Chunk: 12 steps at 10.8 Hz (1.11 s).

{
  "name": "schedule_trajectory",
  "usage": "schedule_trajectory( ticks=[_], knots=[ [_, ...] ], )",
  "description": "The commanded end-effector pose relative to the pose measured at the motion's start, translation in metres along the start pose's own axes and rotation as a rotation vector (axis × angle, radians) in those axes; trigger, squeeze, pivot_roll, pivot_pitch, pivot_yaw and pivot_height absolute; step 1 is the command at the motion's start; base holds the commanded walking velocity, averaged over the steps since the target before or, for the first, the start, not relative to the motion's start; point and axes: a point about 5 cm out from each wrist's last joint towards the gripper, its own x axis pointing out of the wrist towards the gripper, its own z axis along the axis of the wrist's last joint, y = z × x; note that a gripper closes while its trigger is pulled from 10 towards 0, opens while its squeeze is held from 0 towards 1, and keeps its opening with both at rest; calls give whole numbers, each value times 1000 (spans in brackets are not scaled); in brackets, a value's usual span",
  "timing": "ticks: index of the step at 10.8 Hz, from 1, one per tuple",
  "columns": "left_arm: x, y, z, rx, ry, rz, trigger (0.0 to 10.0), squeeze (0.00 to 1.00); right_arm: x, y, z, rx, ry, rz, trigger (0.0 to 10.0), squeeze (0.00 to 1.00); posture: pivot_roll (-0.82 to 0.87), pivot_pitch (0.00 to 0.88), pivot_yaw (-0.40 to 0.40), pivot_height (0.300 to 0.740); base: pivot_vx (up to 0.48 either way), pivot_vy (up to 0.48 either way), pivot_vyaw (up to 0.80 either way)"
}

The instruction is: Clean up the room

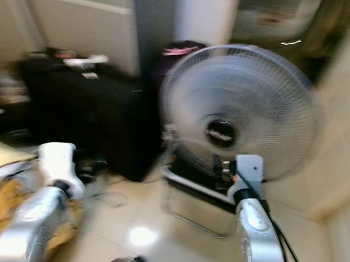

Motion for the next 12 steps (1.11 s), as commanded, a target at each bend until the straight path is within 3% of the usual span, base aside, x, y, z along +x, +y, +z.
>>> schedule_trajectory(
  ticks=[1, 2, 3, 4, 5, 6, 8, 10, 11, 12],
  knots=[
    [-2, 4, 2, -22, 6, -6, 10000, 0, 0, 5, 3, -2, -11, 23, 10000, 1000, 22, 5, 4, 740, 0, 0, 800],
    [-8, 17, 3, -24, 34, 43, 10000, 0, -2, 11, 2, 3, -13, 34, 10000, 1000, 22, 0, 2, 740, 0, 0, 800],
    [-12, 26, 8, -47, 2, 61, 10000, 0, -5, 15, -1, 20, -9, 28, 10000, 1000, 24, 0, 6, 740, 0, 0, 800],
    [-13, 27, 6, -56, 8, 77, 10000, 0, -6, 14, -2, 30, -8, 18, 10000, 1000, 42, 0, 1, 740, 0, 0, 800],
    [-12, 32, 2, -8, 55, 144, 10000, 0, -7, 13, -2, 39, -8, -3, 10000, 1000, 36, 0, 12, 740, 0, 0, 800],
    [-11, 36, 7, 65, 23, 153, 10000, 0, -6, 16, 1, 35, -21, 8, 10000, 1000, 48, 0, 6, 740, 0, 0, 800],
    [-14, 55, 12, 35, 15, 302, 10000, 0, -2, 16, -1, 55, -10, -16, 10000, 1000, 64, 0, 0, 740, 0, 0, 800],
    [-12, 58, 20, 64, -41, 338, 10000, 0, 1, 8, 2, 61, -16, -61, 10000, 1000, 39, 0, 8, 740, 0, 0, 800],
    [-2, 49, 22, 113, -50, 292, 10000, 0, 6, 4, 6, 89, -20, -96, 10000, 1000, 37, 0, 3, 740, 0, 0, 0],
    [5, 39, 29, 164, -74, 232, 10000, 0, 12, 6, 10, 101, -30, -94, 10000, 0, 37, 0, -7, 740, 0, 0, 0]
  ],
)
